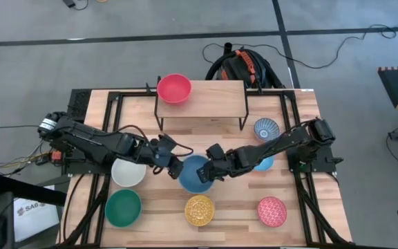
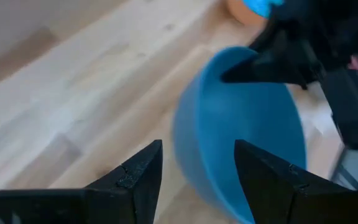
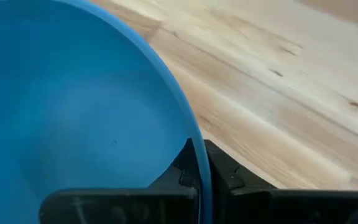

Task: Place and stack bowls onto a shelf
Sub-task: Stack the blue bowl on top of the orange bowl on the shelf

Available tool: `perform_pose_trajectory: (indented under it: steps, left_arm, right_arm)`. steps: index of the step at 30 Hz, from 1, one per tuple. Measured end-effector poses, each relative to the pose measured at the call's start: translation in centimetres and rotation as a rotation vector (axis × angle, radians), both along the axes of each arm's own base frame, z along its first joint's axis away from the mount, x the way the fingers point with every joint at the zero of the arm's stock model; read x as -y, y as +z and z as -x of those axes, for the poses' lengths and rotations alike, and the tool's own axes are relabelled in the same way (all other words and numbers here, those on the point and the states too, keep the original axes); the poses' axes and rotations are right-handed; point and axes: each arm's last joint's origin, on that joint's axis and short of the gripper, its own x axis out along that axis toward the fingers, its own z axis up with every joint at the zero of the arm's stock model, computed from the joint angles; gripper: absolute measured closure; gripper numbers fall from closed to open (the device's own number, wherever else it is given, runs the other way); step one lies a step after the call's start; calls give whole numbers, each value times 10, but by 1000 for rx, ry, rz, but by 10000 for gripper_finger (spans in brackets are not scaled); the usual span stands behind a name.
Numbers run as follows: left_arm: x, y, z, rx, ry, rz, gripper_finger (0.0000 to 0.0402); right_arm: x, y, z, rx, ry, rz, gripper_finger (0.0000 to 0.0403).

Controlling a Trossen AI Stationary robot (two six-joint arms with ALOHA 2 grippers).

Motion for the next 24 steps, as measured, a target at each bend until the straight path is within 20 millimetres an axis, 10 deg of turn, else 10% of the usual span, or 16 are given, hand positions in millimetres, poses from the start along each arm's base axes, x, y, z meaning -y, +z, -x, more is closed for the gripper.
perform_pose_trajectory:
  steps: [11,24]
  left_arm:
    - [-2,-4,5,-69,8,-8,229]
    - [-4,-6,8,-114,-25,-91,393]
  right_arm:
    - [0,29,-5,21,-2,36,376]
    - [-6,46,-9,60,31,31,357]
